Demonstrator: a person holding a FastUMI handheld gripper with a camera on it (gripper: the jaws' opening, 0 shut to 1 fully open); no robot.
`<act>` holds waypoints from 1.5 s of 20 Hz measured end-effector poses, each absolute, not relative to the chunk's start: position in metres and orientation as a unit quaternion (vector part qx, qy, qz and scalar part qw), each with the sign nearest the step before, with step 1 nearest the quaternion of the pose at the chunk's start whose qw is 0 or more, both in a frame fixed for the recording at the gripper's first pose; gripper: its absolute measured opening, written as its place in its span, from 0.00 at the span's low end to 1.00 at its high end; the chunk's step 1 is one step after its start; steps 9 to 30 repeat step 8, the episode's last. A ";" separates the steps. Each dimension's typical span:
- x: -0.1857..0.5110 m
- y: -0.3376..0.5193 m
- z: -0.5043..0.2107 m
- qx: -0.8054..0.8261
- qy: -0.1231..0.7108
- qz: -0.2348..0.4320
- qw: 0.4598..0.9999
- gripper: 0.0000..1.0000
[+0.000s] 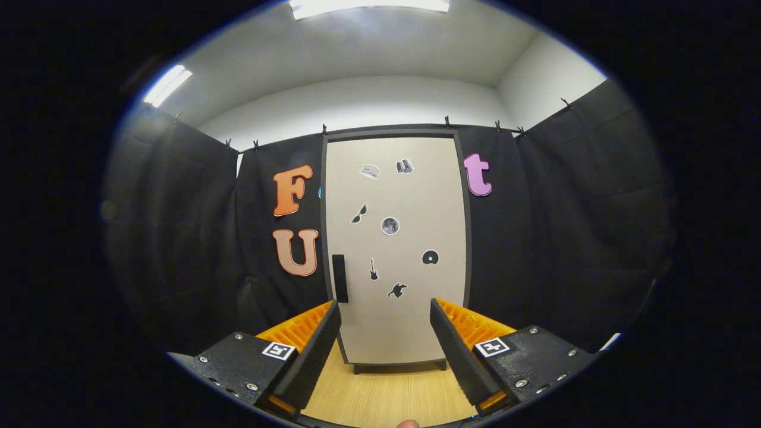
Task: Open the shoe cabinet door, grab the shoes and put them into the shoe cabinet, then close the shoe cabinet door.
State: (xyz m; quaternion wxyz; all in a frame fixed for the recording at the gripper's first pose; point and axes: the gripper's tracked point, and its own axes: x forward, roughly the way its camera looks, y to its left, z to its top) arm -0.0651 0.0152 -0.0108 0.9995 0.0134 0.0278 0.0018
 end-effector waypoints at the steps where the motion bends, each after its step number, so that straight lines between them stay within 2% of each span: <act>1: -0.067 0.015 -0.010 0.012 0.028 0.002 1.000 0.94; 30: -0.073 0.012 -0.007 0.001 0.029 -0.013 0.999 0.94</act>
